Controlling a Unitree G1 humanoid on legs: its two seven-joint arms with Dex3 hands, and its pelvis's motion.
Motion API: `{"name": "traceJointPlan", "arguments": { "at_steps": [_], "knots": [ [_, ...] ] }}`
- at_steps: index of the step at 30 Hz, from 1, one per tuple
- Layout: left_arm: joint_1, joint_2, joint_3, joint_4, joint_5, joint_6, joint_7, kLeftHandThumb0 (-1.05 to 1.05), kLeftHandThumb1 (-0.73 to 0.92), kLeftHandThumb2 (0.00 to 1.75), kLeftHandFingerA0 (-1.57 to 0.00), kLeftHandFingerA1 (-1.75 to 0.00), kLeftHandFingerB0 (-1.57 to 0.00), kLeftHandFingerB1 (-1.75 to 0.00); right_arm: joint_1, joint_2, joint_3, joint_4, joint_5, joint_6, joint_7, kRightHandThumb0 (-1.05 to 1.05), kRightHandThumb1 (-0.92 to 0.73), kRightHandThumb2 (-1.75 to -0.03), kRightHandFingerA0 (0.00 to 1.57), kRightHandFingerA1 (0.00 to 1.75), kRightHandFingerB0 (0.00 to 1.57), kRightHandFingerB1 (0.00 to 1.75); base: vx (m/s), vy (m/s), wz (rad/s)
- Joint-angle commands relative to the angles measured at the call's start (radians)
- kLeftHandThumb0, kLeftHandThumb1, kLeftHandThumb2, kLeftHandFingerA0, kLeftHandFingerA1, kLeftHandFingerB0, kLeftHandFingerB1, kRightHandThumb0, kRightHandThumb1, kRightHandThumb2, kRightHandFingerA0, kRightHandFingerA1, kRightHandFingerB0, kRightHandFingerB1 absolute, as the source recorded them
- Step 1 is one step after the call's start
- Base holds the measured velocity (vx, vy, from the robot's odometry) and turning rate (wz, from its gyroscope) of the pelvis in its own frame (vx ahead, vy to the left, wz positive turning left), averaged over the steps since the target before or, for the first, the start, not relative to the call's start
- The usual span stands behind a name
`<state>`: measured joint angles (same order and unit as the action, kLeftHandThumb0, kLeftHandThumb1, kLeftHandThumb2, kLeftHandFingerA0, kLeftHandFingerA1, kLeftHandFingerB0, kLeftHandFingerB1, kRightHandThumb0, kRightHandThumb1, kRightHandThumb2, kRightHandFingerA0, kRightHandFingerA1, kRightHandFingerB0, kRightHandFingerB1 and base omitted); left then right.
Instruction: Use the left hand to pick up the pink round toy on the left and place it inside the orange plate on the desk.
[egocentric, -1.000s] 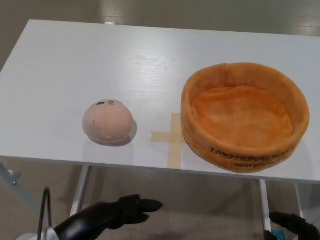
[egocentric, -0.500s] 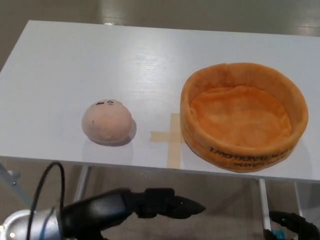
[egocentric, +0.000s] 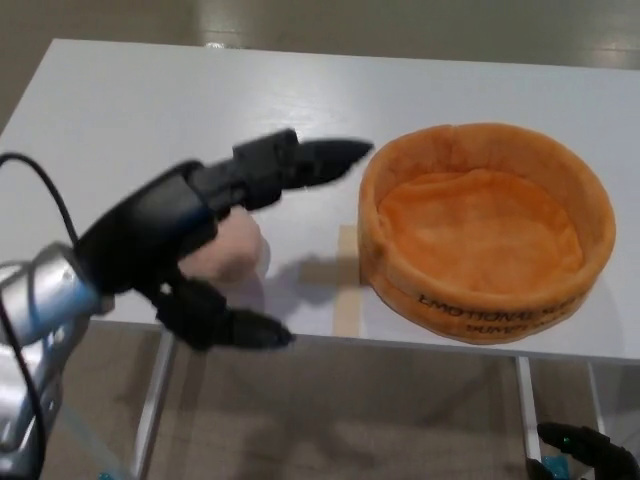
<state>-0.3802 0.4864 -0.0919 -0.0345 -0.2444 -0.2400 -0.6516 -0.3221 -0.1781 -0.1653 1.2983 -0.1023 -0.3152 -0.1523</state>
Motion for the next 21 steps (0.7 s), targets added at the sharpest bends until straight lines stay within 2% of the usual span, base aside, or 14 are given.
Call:
{"name": "traceJointPlan", "arguments": {
  "at_steps": [1,2,3,4,5,6,7,14,15,18,19,21],
  "knots": [
    [-0.186,0.036,-0.064,0.377,0.478,-0.178,0.339,-0.46,0.32,0.69,0.0,-0.15,-0.1,-0.33,0.012,0.004,-0.003,0.01,0.011,-0.009,-0.004,-0.25,-0.62,-0.58,0.63,0.68,0.5,0.49,0.0,0.0,0.0],
    [-0.195,0.041,-0.072,0.396,0.494,-0.179,0.351,-0.46,0.32,0.69,0.0,-0.15,-0.1,-0.33,0.013,0.004,-0.003,0.01,0.011,-0.009,-0.003,-0.25,-0.62,-0.58,0.63,0.68,0.5,0.49,0.0,0.0,0.0],
    [-0.208,0.048,-0.085,0.42,0.516,-0.174,0.368,-0.5,0.38,0.53,0.0,-0.16,-0.11,-0.27,0.013,0.004,-0.003,0.011,0.01,-0.008,-0.004,-0.25,-0.63,-0.58,0.62,0.68,0.51,0.49,0.0,0.0,0.0],
    [-0.227,0.055,-0.105,0.458,0.54,-0.167,0.388,-0.47,0.32,0.7,0.0,-0.11,-0.08,-0.31,0.013,0.004,-0.002,0.011,0.01,-0.005,-0.006,-0.25,-0.63,-0.58,0.63,0.69,0.51,0.48,0.0,0.0,0.0],
    [-0.237,0.058,-0.113,0.477,0.549,-0.165,0.396,-0.47,0.32,0.7,0.0,-0.11,-0.08,-0.31,0.013,0.005,-0.002,0.011,0.009,-0.004,-0.008,-0.25,-0.63,-0.58,0.63,0.69,0.51,0.48,0.0,0.0,0.0],
    [-0.286,0.065,-0.159,0.595,0.599,-0.168,0.458,-0.44,0.3,0.69,0.0,-0.15,-0.04,-0.3,0.015,0.005,-0.003,0.011,0.011,-0.006,-0.004,-0.26,-0.63,-0.58,0.62,0.72,0.51,0.49,0.0,0.0,0.0],
    [-0.305,0.068,-0.178,0.641,0.617,-0.172,0.482,-0.52,0.37,0.53,0.0,-0.15,-0.08,-0.27,0.015,0.006,-0.005,0.011,0.014,-0.008,-0.001,-0.25,-0.63,-0.58,0.62,0.71,0.51,0.5,0.0,0.0,0.0],
    [-0.378,0.073,-0.298,0.837,0.709,-0.148,0.614,-0.59,0.4,0.53,0.0,-0.17,-0.09,-0.27,0.016,0.003,0.004,0.011,0.004,-0.005,-0.004,-0.26,-0.63,-0.58,0.63,0.69,0.5,0.48,0.0,0.0,0.0],
    [-0.386,0.069,-0.321,0.877,0.719,-0.148,0.639,-0.51,0.31,0.73,0.0,-0.17,-0.07,-0.32,0.013,0.005,-0.003,0.011,0.012,0.0,0.0,-0.25,-0.63,-0.58,0.65,0.72,0.51,0.48,0.0,0.0,0.0],
    [-0.391,0.065,-0.336,0.907,0.722,-0.152,0.656,-0.51,0.31,0.73,0.0,-0.17,-0.07,-0.32,0.011,0.006,-0.007,0.011,0.017,0.002,0.001,-0.25,-0.63,-0.58,0.65,0.72,0.51,0.48,0.0,0.0,0.0],
    [-0.393,0.062,-0.362,0.942,0.731,-0.155,0.686,-0.62,0.38,0.54,0.0,-0.23,-0.11,-0.27,0.014,0.003,-0.001,0.012,0.009,-0.002,-0.004,-0.25,-0.62,-0.58,0.64,0.69,0.51,0.49,0.0,0.0,0.0],
    [-0.395,0.059,-0.378,0.971,0.731,-0.161,0.701,-0.63,0.38,0.55,0.0,-0.22,-0.11,-0.27,0.016,0.003,-0.001,0.012,0.009,-0.007,-0.002,-0.24,-0.63,-0.58,0.64,0.72,0.51,0.5,0.0,0.0,0.0]
  ]
}}
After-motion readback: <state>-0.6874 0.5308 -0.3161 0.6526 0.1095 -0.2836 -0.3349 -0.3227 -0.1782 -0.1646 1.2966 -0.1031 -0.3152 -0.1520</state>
